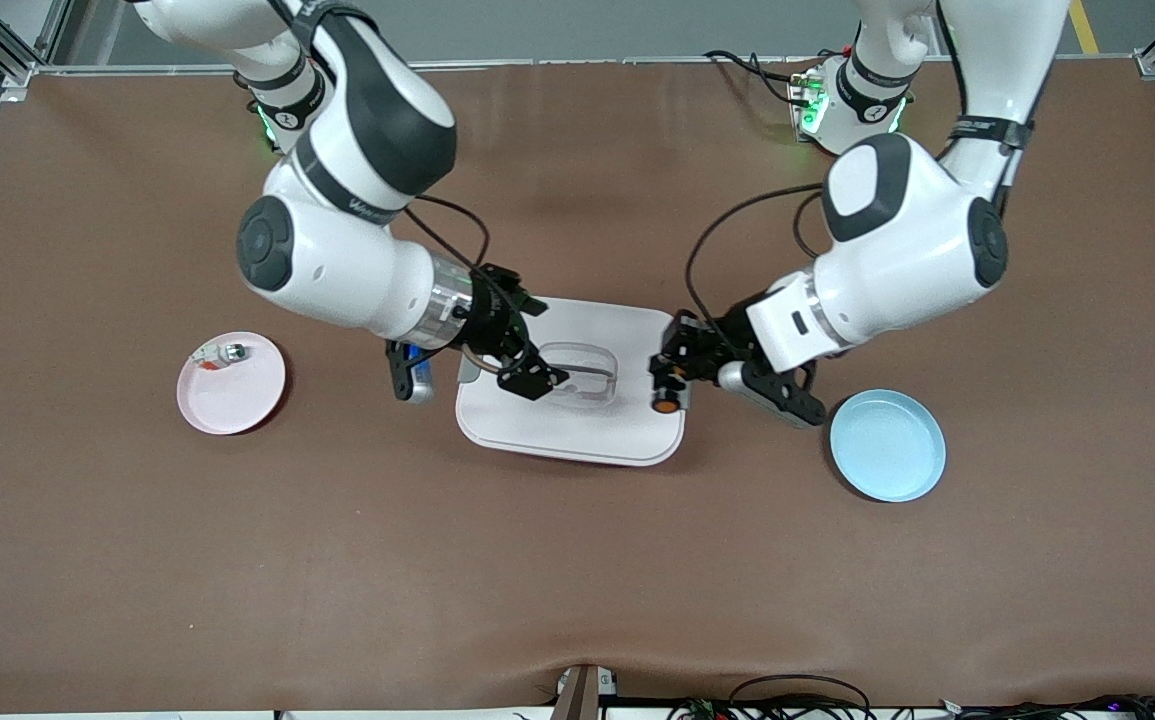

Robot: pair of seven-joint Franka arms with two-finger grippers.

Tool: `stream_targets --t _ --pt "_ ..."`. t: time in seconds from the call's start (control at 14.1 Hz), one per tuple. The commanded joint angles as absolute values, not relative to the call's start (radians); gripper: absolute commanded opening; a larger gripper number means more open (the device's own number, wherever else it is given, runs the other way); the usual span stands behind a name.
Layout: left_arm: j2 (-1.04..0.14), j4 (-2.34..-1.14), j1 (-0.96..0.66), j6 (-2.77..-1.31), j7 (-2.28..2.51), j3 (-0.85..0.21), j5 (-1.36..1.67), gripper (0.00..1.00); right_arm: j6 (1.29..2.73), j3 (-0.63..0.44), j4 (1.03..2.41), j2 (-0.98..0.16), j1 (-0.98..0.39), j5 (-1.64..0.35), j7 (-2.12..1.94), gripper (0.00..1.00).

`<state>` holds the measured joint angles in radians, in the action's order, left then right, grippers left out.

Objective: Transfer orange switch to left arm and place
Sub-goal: 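Open the right gripper while the left gripper pulls the switch away, then lower the switch onto the blue plate while the right gripper withdraws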

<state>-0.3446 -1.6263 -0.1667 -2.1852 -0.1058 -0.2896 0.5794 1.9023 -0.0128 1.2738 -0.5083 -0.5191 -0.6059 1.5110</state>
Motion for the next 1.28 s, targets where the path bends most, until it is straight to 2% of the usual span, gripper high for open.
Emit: stream_targets --t 0.0,0.28,0.78,0.92,1.21 --pt "-0.321 -1.631 -0.095 -2.088 -0.182 -0.291 0.488 0.00 1.783 -0.012 1.243 -0.514 -0.448 -0.606 1.328 1.00" --pt "-0.328 -1.634 0.024 -2.007 -0.368 -0.291 0.295 0.00 1.625 -0.012 1.243 -0.483 -0.345 -0.496 1.058 1.00" --pt "-0.420 -1.657 0.170 -2.003 -0.863 -0.290 0.082 0.00 1.402 -0.012 1.244 -0.431 -0.189 -0.270 0.582 1.00" --pt "-0.458 -1.655 0.192 -2.028 -0.984 -0.288 0.008 0.00 1.376 -0.012 1.244 -0.416 -0.152 -0.209 0.444 1.00" --pt "-0.548 -1.683 0.221 -2.185 -1.164 -0.290 -0.107 0.00 1.316 -0.014 1.244 -0.399 -0.049 -0.147 0.212 1.00"
